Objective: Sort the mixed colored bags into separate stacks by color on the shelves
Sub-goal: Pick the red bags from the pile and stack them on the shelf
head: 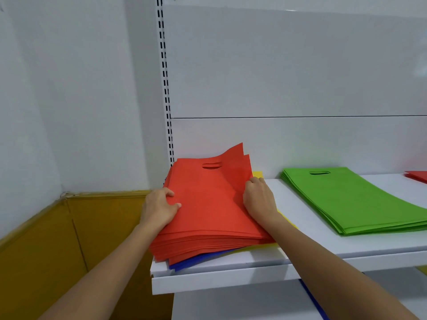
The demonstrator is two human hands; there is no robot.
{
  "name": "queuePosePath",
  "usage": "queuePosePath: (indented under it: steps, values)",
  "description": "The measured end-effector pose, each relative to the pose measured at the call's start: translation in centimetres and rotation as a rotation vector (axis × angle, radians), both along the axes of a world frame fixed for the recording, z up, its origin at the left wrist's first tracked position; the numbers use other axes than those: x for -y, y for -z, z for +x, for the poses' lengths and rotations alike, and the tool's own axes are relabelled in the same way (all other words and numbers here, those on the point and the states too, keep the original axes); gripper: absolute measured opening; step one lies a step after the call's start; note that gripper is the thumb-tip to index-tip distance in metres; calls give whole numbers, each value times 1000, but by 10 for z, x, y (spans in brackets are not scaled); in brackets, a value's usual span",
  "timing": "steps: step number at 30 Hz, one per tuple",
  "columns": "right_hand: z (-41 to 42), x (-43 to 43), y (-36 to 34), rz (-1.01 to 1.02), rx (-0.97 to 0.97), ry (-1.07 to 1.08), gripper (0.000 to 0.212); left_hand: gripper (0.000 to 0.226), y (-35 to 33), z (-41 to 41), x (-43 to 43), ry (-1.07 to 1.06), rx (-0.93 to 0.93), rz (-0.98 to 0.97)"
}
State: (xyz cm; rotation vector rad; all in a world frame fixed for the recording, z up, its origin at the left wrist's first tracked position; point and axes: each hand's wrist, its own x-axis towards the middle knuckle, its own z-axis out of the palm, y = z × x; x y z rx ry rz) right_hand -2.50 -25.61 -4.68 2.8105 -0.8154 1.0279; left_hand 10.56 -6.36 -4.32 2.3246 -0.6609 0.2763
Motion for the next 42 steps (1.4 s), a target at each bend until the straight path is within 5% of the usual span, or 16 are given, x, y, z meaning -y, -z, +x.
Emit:
queuePosePath:
  steps: [8, 12, 15, 22, 28, 35, 42]
  values:
    - [-3, -4, -11, 142, -71, 115, 23, 24, -9, 9, -4, 3, -139, -121]
    - [-10, 5, -22, 531, 168, -43, 57, 31, -13, 8, -5, 61, -103, -66]
    - [-11, 18, -30, 639, 136, -68, 54, 32, -15, 2, -3, 98, -28, -47]
    - [-36, 35, -30, 340, 72, 38, 23, 38, -21, -23, 10, 243, 122, 84]
    - [-109, 74, -43, 140, -8, 172, 26, 37, -38, -69, 61, 379, 283, 68]
    - [-279, 152, -63, 123, 5, 398, 23, 57, -43, -194, 182, 633, 245, 58]
    - [-497, 211, -71, 143, 56, 651, 17, 46, -38, -370, 312, 927, 184, -22]
